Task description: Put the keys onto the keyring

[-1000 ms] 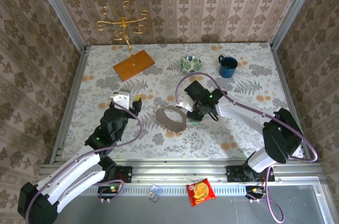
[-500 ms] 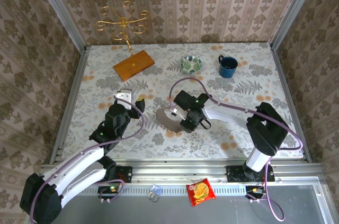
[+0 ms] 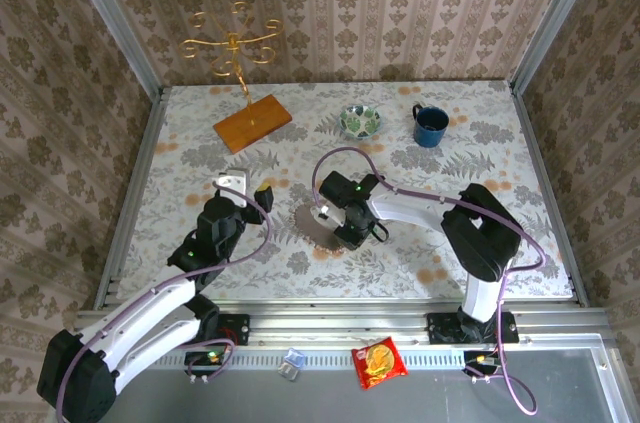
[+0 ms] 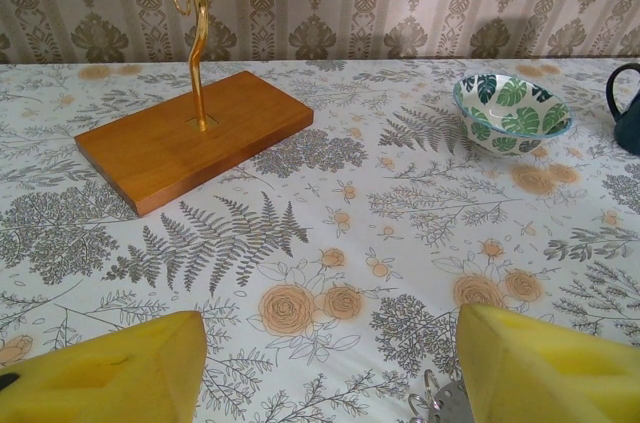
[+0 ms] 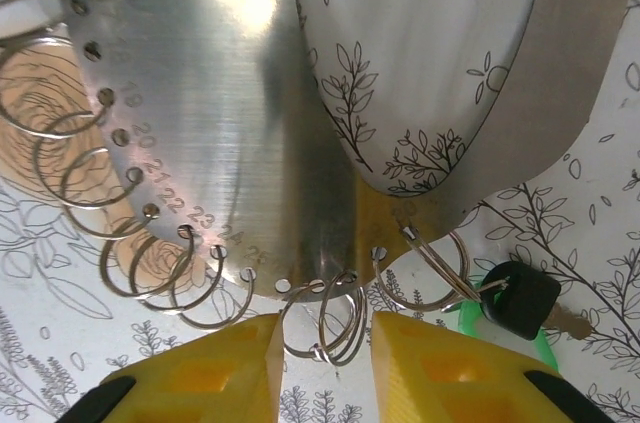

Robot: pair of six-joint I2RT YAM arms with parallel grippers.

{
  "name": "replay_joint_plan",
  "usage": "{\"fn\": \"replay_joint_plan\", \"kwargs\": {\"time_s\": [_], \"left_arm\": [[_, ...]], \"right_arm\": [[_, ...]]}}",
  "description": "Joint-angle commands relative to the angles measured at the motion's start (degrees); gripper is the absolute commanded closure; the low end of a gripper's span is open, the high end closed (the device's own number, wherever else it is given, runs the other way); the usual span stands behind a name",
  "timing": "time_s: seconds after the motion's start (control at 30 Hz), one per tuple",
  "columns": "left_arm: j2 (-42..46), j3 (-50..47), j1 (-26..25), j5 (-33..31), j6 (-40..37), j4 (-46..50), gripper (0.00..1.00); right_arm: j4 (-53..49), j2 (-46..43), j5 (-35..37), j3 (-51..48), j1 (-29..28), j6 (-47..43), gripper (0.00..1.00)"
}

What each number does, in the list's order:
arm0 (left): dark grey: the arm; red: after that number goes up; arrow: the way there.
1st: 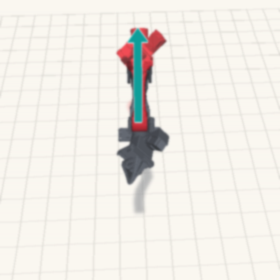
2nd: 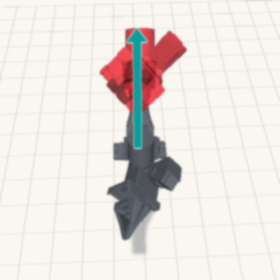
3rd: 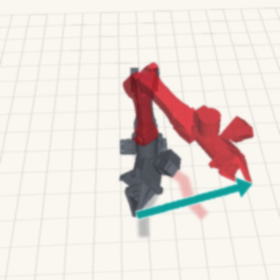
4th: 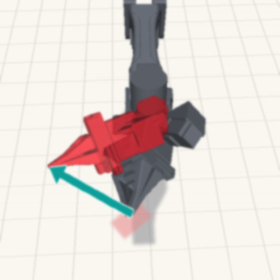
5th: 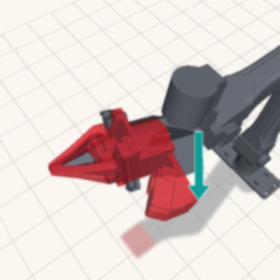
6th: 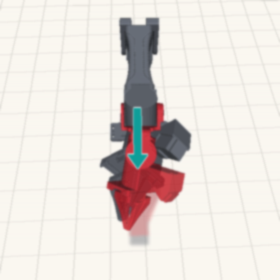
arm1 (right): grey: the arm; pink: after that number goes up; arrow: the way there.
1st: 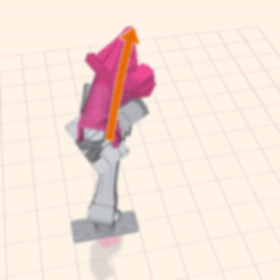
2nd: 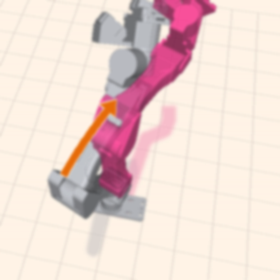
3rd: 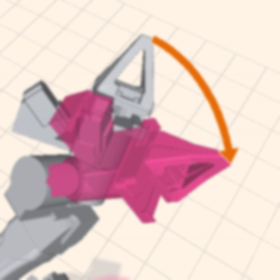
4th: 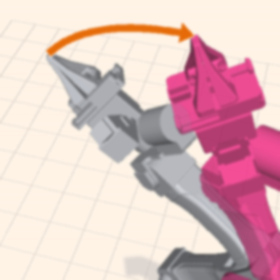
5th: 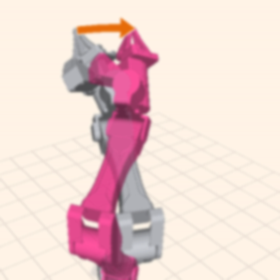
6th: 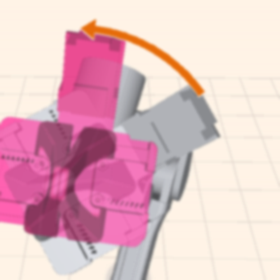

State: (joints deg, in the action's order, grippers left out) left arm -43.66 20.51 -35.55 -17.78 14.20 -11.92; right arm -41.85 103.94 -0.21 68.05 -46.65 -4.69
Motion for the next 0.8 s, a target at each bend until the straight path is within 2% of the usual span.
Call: {"fn": "replay_joint_plan", "kwargs": {"time_s": [0.0, 0.27, 0.5, 0.77], "left_arm": [[0.5, -0.6, 0.4, 0.0, 1.3, -0.1, 0.33], [0.5, -0.6, 0.7, 0.2, 0.8, -0.1, 0.32], [0.4, -0.7, 0.9, 0.4, 0.8, -0.1, 0.32], [0.3, -0.6, 1.1, 0.5, 0.8, -0.1, 0.33]], "right_arm": [[-2.2, 1.5, 2.3, 2.2, -0.4, -0.1, 0.71], [-2.8, 2.9, 3.6, 3.2, -0.3, -0.7, 0.77], [-3.6, 3.3, 3.1, 3.3, -0.3, -1.2, 0.75], [-4.4, 3.3, 4.4, 3.2, -0.3, -1.6, 0.80]]}}
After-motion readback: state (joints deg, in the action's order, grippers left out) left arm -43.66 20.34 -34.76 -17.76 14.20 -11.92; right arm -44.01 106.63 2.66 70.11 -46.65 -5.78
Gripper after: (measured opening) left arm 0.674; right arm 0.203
